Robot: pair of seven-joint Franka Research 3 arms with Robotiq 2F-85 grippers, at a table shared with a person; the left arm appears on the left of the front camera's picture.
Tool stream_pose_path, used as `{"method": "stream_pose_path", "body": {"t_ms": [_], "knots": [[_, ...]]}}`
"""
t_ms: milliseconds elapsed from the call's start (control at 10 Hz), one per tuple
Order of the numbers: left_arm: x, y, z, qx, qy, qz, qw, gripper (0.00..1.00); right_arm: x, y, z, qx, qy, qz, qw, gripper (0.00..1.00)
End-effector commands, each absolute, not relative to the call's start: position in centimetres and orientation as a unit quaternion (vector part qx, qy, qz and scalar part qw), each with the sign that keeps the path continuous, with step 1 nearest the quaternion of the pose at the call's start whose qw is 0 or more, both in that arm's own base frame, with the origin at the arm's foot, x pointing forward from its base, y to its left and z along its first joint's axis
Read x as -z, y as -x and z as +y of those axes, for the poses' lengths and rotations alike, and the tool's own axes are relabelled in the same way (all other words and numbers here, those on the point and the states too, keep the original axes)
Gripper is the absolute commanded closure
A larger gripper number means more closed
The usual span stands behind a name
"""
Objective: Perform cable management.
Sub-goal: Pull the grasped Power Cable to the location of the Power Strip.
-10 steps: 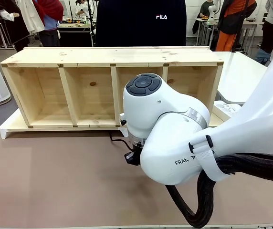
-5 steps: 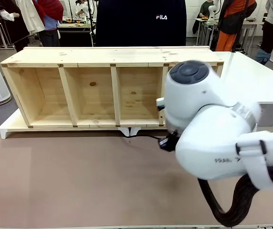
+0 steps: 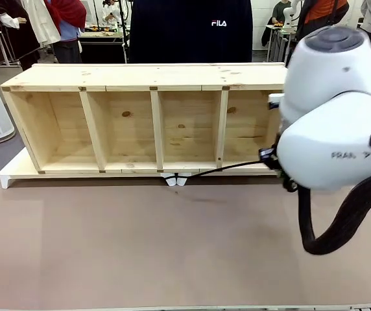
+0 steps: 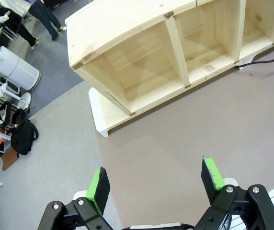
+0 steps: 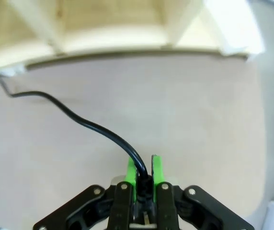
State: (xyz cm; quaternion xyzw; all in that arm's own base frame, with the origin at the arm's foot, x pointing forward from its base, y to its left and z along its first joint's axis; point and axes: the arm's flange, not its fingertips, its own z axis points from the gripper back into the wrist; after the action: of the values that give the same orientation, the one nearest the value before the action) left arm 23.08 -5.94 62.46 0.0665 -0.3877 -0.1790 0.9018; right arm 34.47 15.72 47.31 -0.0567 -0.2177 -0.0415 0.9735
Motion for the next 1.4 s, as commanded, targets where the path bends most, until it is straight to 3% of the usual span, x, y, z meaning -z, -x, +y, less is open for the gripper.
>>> {"method": "stream_pose_path", "body": {"t_ms": [0, 700, 1300], "knots": [[-62.5, -23.1, -6.0, 0.178, -0.069, -0.388, 0.902, 0.0, -45.7, -31.6, 9.9, 0.08, 0.049, -0.221, 0.971, 0.84], [-62.5, -23.1, -6.0, 0.178, -0.069, -0.388, 0.902, 0.0, -48.1, -35.3, -0.5, 0.164, 0.065, -0.229, 0.957, 0.84], [-62.5, -23.1, -6.0, 0.178, -0.069, -0.388, 0.902, 0.0, -49.6, -41.2, -0.8, 0.043, 0.093, -0.332, 0.938, 0.84]]}}
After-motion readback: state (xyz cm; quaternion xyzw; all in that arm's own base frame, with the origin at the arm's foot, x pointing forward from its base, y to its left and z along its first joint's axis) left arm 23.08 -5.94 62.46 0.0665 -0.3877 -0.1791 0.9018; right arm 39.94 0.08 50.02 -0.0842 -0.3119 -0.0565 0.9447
